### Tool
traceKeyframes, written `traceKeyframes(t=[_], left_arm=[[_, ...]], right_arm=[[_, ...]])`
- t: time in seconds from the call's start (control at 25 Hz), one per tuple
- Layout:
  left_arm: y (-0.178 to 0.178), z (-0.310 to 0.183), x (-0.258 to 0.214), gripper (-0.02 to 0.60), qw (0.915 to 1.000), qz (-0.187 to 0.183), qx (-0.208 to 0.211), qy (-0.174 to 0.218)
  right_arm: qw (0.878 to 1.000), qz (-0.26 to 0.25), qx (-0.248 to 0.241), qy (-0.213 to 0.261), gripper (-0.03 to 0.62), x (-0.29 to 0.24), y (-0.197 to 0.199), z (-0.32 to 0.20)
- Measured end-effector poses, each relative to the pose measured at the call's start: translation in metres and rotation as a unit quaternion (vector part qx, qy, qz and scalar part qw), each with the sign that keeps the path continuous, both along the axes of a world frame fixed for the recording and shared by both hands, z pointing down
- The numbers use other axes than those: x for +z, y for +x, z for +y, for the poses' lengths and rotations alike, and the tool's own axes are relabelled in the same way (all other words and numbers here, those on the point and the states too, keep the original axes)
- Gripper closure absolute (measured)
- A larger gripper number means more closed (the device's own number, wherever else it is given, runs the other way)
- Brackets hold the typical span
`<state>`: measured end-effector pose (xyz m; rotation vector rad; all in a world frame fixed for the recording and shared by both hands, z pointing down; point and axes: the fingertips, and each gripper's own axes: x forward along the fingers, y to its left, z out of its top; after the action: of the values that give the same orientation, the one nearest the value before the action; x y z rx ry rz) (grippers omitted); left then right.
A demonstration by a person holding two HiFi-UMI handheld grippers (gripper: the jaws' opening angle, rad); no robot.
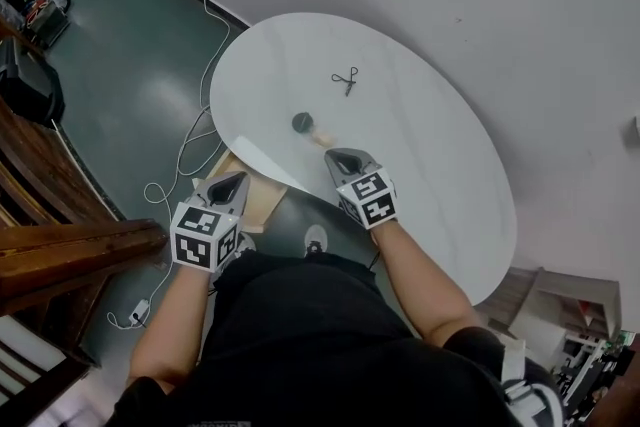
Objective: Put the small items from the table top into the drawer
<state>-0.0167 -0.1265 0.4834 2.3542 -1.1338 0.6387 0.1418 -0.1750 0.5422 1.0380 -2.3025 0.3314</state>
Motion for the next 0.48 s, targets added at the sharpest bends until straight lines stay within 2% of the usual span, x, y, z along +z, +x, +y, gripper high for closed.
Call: traceKeyframes(t=[0.24,0.36,0.48], left_arm=[[-0.023,-0.004,0.003,0.566,1.0000,-0.001,-0.003,-0.006],[-0.035,-0.001,0.004,0.566,0.9999,-0.001,-0.011,-0.007],[-0.046,0.003,0.003,0.566,0.9997,0.002,-0.025,-0.005]], right_arm=[[0.998,0.068,0.002,-0.006,0.588,0.027,0.000,-0.028],[0.994,0.110,-0.006,-0.022,0.518,0.047,0.003,-0.039],[0.989,0.144,-0.012,-0.034,0.475,0.064,0.007,-0.049]])
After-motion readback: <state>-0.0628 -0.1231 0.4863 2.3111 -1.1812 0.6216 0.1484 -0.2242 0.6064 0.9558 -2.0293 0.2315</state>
